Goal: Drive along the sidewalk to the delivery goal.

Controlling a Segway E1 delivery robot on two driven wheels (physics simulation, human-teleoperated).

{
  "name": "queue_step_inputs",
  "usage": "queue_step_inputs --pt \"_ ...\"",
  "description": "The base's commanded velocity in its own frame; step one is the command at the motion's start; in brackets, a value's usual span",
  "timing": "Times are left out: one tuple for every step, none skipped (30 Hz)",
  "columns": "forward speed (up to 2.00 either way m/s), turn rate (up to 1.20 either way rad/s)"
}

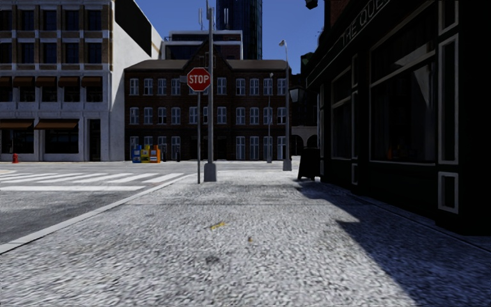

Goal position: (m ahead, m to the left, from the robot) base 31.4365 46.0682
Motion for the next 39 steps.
queue_step_inputs --pt "2.0 0.0" --pt "2.0 0.0" --pt "2.0 0.0" --pt "2.0 0.0" --pt "2.0 0.0" --pt "2.0 0.0" --pt "2.0 0.0" --pt "2.0 0.0" --pt "2.0 0.0" --pt "2.0 0.0" --pt "2.0 0.0" --pt "2.0 0.0" --pt "2.0 0.0" --pt "2.0 0.0" --pt "2.0 0.0" --pt "2.0 0.0" --pt "2.0 0.0" --pt "2.0 0.0" --pt "2.0 0.0" --pt "2.0 0.0" --pt "2.0 0.0" --pt "2.0 0.0" --pt "2.0 0.0" --pt "2.0 0.0" --pt "2.0 0.0" --pt "2.0 0.0" --pt "2.0 0.0" --pt "2.0 0.0" --pt "2.0 0.0" --pt "2.0 0.0" --pt "2.0 0.0" --pt "2.0 0.0" --pt "2.0 0.0" --pt "2.0 0.0" --pt "2.0 0.0" --pt "2.0 0.0" --pt "2.0 0.0" --pt "2.0 0.0" --pt "2.0 0.0"
